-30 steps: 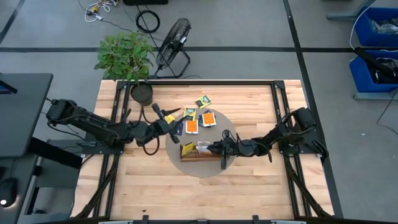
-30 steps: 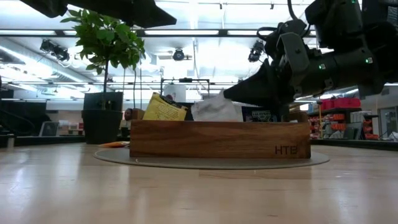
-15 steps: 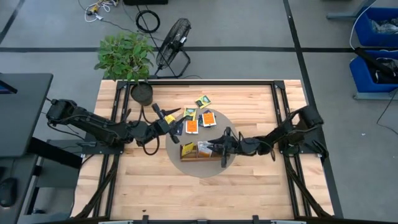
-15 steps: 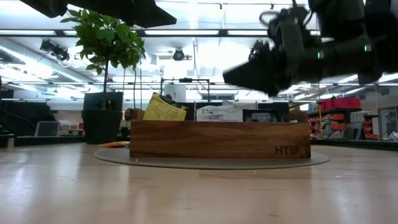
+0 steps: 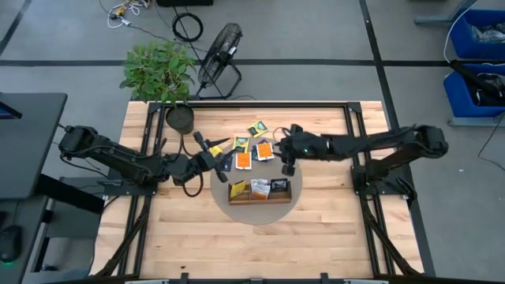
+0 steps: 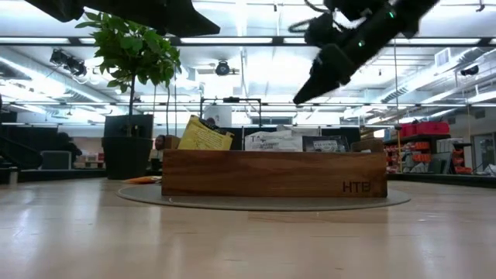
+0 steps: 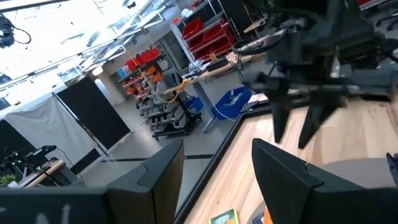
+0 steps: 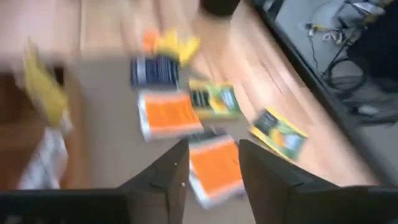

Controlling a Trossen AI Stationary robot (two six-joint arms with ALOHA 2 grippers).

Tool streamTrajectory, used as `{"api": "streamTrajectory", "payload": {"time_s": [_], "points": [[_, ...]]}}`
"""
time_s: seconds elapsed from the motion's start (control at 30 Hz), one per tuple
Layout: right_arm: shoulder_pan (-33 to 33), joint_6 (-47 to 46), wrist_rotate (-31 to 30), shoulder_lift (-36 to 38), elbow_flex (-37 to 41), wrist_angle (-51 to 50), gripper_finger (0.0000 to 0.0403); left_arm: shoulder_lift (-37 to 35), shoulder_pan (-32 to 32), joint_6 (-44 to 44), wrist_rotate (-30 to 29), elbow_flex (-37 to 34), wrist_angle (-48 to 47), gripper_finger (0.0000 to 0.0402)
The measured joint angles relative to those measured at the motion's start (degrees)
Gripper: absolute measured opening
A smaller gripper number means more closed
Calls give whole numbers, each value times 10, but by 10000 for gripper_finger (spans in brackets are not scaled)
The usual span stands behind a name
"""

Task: Pick & Place Tea
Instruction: Put the orange tea bag into the middle section of the wooden organizer

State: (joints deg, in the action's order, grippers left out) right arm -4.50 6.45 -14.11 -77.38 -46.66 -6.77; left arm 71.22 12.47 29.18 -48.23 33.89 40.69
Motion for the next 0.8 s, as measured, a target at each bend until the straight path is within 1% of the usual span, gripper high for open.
{"api": "streamTrajectory", "payload": {"time_s": [0.1,0.17,0.23,0.33,0.47,0.67,0.8], "points": [[-14,146,4,-8,-59,-92,183,0,0,-1,0,0,-4,195],[-21,230,15,-13,-73,-121,200,0,0,-1,0,0,-4,195],[-27,300,38,-17,-72,-125,215,0,0,0,0,0,-4,195],[-34,354,73,-30,-60,-125,229,0,0,0,0,0,-4,195],[-38,418,97,-69,-50,-131,232,0,0,0,0,0,-12,195],[-38,606,113,-124,-49,-105,225,0,0,0,0,0,-17,195],[-46,630,114,-151,-49,-82,224,0,0,0,0,0,-17,195]]}}
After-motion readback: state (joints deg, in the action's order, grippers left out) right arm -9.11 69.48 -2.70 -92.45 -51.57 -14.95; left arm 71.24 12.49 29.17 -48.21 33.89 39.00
